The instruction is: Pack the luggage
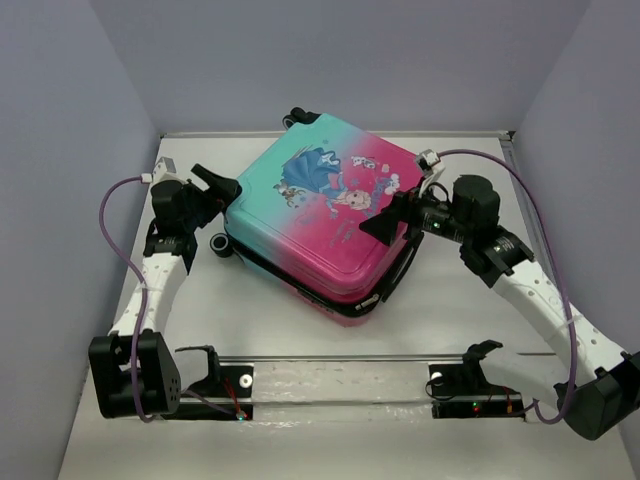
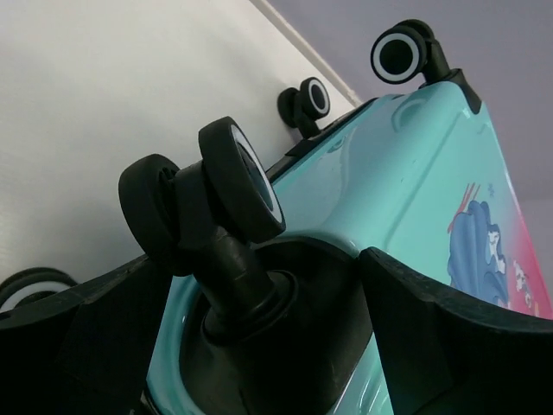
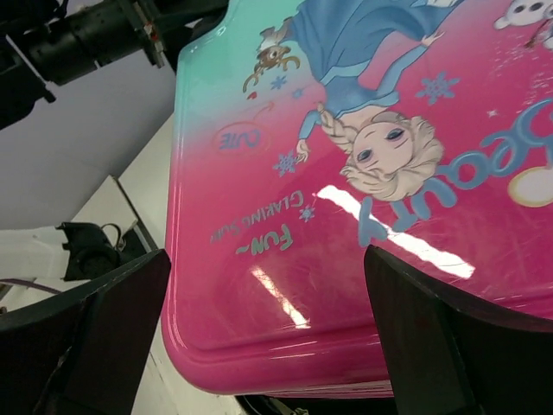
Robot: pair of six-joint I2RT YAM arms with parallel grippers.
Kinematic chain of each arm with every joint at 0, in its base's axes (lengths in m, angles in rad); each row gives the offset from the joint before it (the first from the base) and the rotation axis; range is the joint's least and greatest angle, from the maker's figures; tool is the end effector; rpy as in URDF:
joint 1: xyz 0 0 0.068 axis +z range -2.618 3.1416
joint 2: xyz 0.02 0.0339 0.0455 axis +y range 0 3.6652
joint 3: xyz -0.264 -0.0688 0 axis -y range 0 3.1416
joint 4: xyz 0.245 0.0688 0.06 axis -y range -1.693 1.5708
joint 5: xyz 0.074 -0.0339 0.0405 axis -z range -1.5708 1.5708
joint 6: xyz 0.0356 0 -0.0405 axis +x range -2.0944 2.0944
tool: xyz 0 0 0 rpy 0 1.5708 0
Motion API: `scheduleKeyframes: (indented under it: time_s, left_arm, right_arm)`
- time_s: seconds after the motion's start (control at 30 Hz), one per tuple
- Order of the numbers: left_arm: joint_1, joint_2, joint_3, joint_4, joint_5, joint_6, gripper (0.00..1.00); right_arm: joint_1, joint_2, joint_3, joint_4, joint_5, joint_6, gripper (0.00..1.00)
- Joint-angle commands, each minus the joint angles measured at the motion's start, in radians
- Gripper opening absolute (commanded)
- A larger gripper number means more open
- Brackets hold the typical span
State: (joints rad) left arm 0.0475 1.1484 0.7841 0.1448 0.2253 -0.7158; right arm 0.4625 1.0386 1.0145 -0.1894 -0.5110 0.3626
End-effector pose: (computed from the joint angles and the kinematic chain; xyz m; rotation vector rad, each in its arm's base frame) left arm 0.2682 0.0048 0.2994 -0.5273 1.7591 -0.6762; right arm 0.2026 0.1205 0.3728 -0.4788 1.8178 1.0349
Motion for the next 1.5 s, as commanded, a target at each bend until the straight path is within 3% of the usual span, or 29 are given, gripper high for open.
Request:
scheduleKeyframes:
  time_s: [0.0,0.13,0.2,0.43,0.47,0.53,0.67,0.8,0.9,1.1,1.3,1.4,1.43,1.47]
  left_arm:
    - [0.003,0.071,-0.022,0.208,0.091,-0.096,0.99]
    - [0.003,0.106,-0.04,0.303,0.078,-0.157,0.96]
    - [0.003,0.116,-0.068,0.383,0.074,-0.203,0.89]
    - [-0.003,0.146,-0.184,0.647,0.042,-0.338,0.41]
    - [-0.005,0.149,-0.198,0.663,0.04,-0.356,0.23]
    - [-0.005,0.151,-0.203,0.691,0.04,-0.366,0.07]
    - [-0.009,0.099,-0.181,0.691,0.054,-0.367,0.06]
    - [-0.026,-0.022,-0.09,0.564,0.062,-0.347,0.06]
    - [-0.04,-0.076,0.033,0.442,0.069,-0.318,0.06]
    - [-0.095,-0.091,0.26,0.232,0.098,-0.286,0.06]
    - [-0.132,-0.13,0.279,0.133,0.126,-0.261,0.06]
    - [-0.132,-0.165,0.23,0.098,0.12,-0.237,0.06]
    - [-0.132,-0.183,0.209,0.101,0.121,-0.24,0.06]
    - [-0.132,-0.194,0.155,0.114,0.127,-0.247,0.06]
  right_arm:
    - [0.085,-0.026,-0.048,0.061,0.061,-0.024,1.0]
    - [0.163,-0.038,-0.089,0.065,0.106,-0.017,1.0]
    - [0.211,-0.058,-0.114,0.07,0.136,-0.013,1.0]
    - [0.272,-0.146,-0.174,0.051,0.187,0.012,1.0]
    - [0.272,-0.162,-0.188,0.047,0.19,0.015,1.0]
    - [0.272,-0.21,-0.2,0.03,0.218,0.016,1.0]
    - [0.272,-0.282,-0.218,-0.044,0.347,0.027,1.0]
    - [0.272,-0.363,-0.263,-0.133,0.701,0.094,1.0]
    - [0.272,-0.413,-0.318,-0.175,0.878,0.195,0.96]
    - [0.272,-0.485,-0.373,-0.212,0.945,0.262,0.88]
    - [0.272,-0.557,-0.415,-0.3,1.068,0.392,0.87]
    - [0.272,-0.589,-0.444,-0.334,1.08,0.424,0.66]
    - [0.272,-0.585,-0.453,-0.334,1.06,0.44,0.5]
    - [0.272,-0.572,-0.471,-0.332,1.046,0.452,0.43]
